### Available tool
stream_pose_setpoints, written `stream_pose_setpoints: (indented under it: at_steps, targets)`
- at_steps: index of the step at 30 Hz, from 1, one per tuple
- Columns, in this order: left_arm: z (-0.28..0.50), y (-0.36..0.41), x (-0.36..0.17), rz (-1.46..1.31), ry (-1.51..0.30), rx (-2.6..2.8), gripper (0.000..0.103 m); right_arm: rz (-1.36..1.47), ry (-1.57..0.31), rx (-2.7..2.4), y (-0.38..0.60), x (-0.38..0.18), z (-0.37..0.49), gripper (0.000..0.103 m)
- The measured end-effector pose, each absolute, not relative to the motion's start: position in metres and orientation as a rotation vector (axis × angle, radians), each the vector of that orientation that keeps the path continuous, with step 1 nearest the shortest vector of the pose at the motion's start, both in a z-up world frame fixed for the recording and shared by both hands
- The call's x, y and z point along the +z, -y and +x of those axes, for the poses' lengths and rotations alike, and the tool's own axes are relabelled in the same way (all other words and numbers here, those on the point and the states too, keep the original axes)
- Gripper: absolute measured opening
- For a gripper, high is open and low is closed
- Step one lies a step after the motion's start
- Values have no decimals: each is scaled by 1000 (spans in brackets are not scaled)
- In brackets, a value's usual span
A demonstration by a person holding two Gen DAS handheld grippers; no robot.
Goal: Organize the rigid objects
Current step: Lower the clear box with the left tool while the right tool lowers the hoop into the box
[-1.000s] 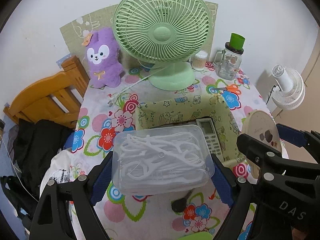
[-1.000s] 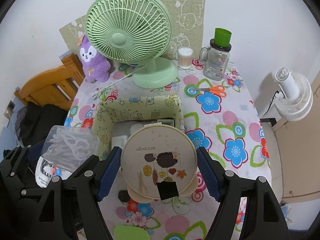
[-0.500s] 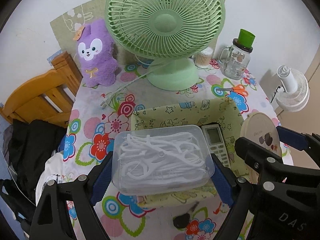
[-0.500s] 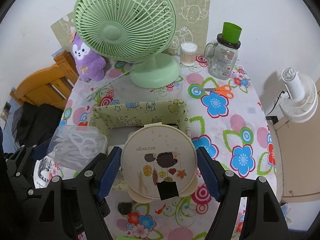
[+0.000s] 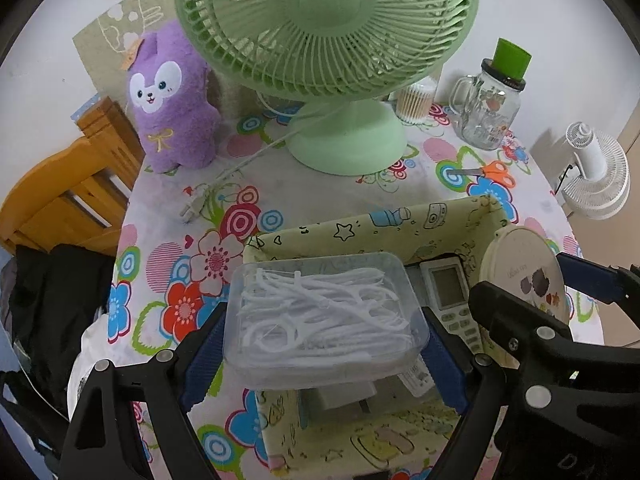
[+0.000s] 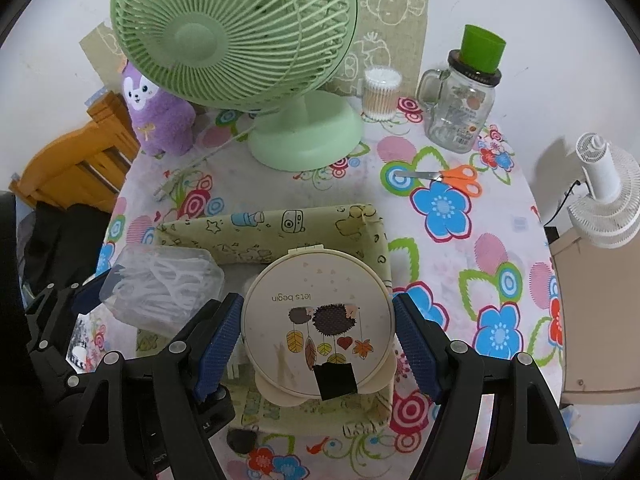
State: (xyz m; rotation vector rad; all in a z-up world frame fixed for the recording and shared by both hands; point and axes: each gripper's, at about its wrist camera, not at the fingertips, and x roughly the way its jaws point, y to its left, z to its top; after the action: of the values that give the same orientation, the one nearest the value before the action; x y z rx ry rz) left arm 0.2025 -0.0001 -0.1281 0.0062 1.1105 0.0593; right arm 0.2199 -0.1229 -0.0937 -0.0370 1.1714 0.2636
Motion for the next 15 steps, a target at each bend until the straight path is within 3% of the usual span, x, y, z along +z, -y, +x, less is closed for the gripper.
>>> stream_pose_setpoints:
  at_steps: [8, 15]
  targets:
    - [213, 0, -135, 26, -1108, 62, 91, -24, -1191, 265, 122, -104, 232, 77]
    - [215, 6, -136, -2, -1118, 14, 98, -22, -1191, 254, 127, -103, 235, 77]
